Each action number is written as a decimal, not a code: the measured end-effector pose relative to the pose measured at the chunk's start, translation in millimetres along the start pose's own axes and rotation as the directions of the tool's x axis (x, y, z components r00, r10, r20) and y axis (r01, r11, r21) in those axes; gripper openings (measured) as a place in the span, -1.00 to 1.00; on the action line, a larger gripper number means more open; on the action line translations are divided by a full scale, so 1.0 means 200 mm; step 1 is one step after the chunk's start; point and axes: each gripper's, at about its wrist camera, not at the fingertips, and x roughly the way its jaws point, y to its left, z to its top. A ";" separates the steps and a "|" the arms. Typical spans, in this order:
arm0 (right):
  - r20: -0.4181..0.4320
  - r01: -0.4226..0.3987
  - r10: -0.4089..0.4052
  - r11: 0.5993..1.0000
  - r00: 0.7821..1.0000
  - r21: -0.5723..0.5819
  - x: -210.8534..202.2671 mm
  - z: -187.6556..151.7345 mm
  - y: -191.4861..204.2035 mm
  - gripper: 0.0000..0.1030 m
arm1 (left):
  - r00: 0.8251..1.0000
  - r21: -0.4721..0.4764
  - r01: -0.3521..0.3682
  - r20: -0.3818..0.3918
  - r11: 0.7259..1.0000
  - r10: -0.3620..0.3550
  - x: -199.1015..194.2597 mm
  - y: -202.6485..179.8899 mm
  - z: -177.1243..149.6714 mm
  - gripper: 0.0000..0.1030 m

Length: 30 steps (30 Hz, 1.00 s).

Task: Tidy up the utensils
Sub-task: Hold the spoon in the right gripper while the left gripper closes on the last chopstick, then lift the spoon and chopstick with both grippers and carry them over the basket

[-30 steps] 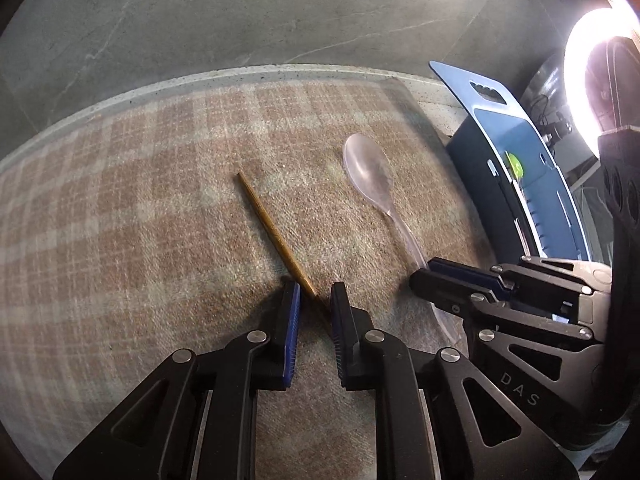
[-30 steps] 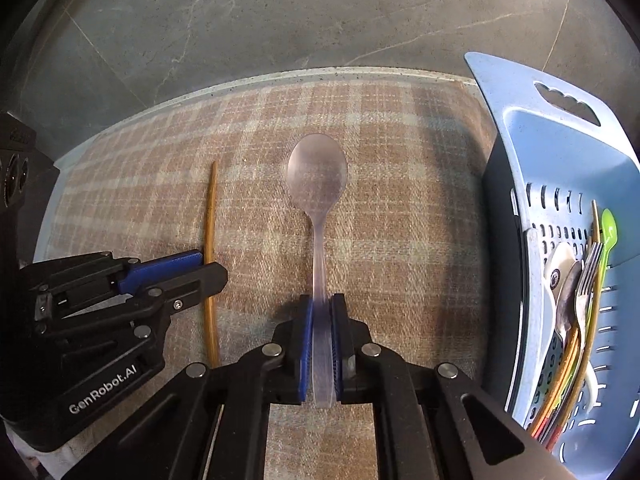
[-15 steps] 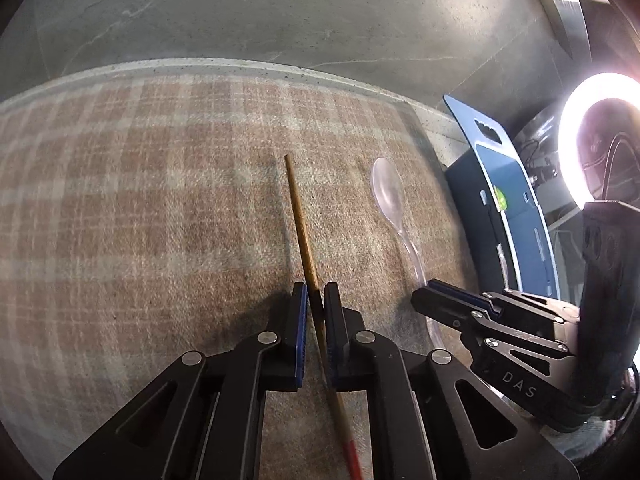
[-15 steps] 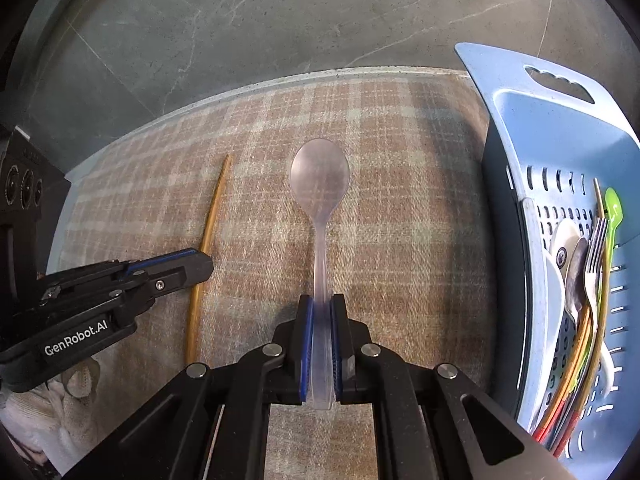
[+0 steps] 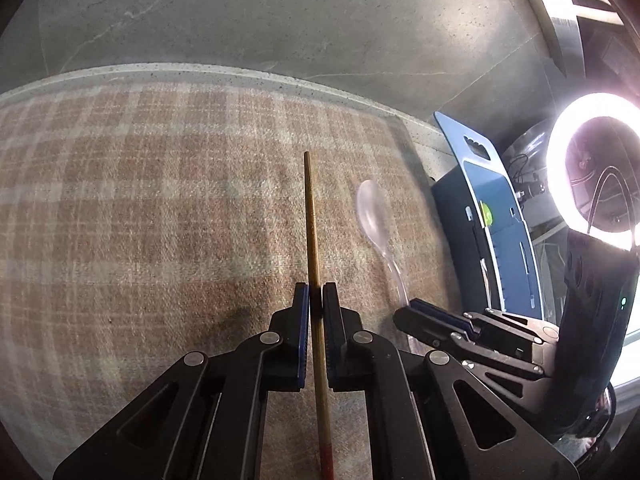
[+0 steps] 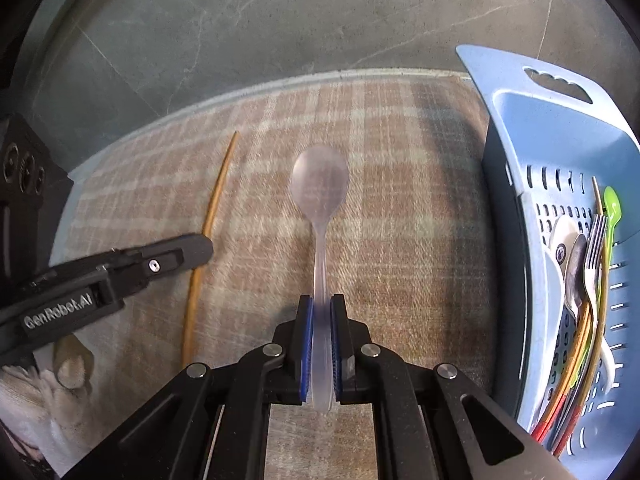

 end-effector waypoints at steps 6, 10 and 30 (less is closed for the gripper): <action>-0.008 0.025 -0.025 1.000 1.000 -0.012 0.02 0.05 0.05 -0.83 | 1.000 -0.012 -0.007 -0.012 1.000 0.007 0.03 0.03 0.00 -0.90; 0.001 0.037 -0.037 0.999 0.999 0.002 0.05 0.11 0.06 -0.83 | 1.000 -0.012 0.002 -0.013 1.000 -0.002 0.03 0.01 0.01 -0.90; 0.034 -0.002 0.001 0.999 0.999 0.035 -0.08 0.12 0.00 -0.88 | 1.000 -0.027 -0.022 -0.005 0.999 0.022 0.02 -0.02 0.04 -0.65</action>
